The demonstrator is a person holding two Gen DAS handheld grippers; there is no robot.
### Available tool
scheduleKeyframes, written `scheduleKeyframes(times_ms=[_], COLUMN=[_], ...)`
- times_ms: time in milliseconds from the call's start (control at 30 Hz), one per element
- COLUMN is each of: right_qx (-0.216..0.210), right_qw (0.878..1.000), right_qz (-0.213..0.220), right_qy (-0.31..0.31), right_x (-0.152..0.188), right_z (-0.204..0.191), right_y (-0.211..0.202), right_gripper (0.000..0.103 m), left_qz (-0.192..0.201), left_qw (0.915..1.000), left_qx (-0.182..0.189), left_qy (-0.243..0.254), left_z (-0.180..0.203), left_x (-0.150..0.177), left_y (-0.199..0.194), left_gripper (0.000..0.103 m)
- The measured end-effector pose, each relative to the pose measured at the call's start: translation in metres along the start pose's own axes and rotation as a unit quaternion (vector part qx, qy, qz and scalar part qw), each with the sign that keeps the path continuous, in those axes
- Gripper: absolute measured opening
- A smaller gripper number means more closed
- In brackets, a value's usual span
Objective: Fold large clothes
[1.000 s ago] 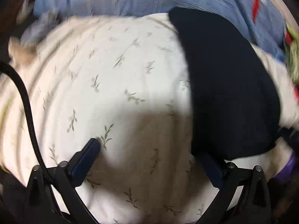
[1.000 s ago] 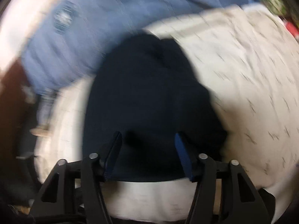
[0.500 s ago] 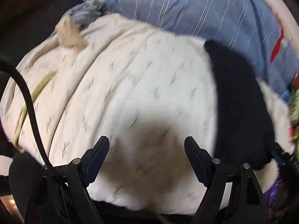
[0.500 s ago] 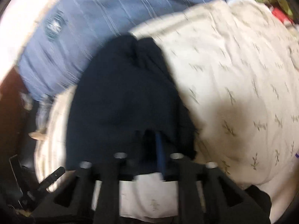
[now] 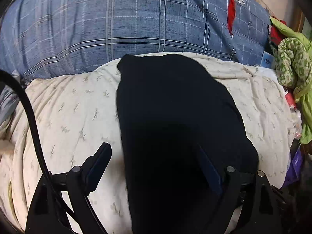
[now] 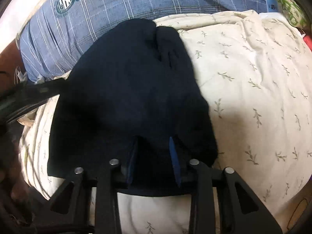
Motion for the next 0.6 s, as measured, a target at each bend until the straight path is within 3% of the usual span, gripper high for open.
scheduleKeyframes(times_ms=[100,167,333,433,600], right_qx=[-0.035,-0.014,0.015,-0.003,-0.05], right_qw=[0.998,0.995,0.997,0.996,0.992], right_qz=[0.058,0.09,0.07,0.049,0.022], right_qy=[0.018,0.027,0.04,0.077,0.11], right_x=[-0.022,-0.039,-0.039,-0.021,0.008], right_z=[-0.001,0.009,0.03,0.042,0.041], right_y=[-0.027,-0.043,-0.046,-0.042,-0.028], right_gripper=[0.05,0.08,0.08,0.08,0.08], left_qz=[0.01,0.011,-0.014,-0.051,-0.063], left_qw=[0.9994,0.9971,0.983,0.974,0.9631], left_qx=[-0.002,0.008,0.015,0.035,0.042], left_qy=[0.034,0.075,0.182,0.218,0.258], left_z=[0.006,0.022,0.062,0.084,0.112], left_x=[-0.03,-0.055,-0.112,-0.128,-0.145], left_y=[0.009,0.022,0.066,0.091,0.116], left_gripper=[0.089,0.089,0.089,0.089,0.089])
Point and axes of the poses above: each gripper's, at about its wrist camera, not at the fingertips, and y roughly the way its jaws point, z to its right, x to its underside, the point moved 10 cm from there along y, roughly the way its jaws point, and after that the axes turned 10 degrees about -x, right-handed, at the moved point
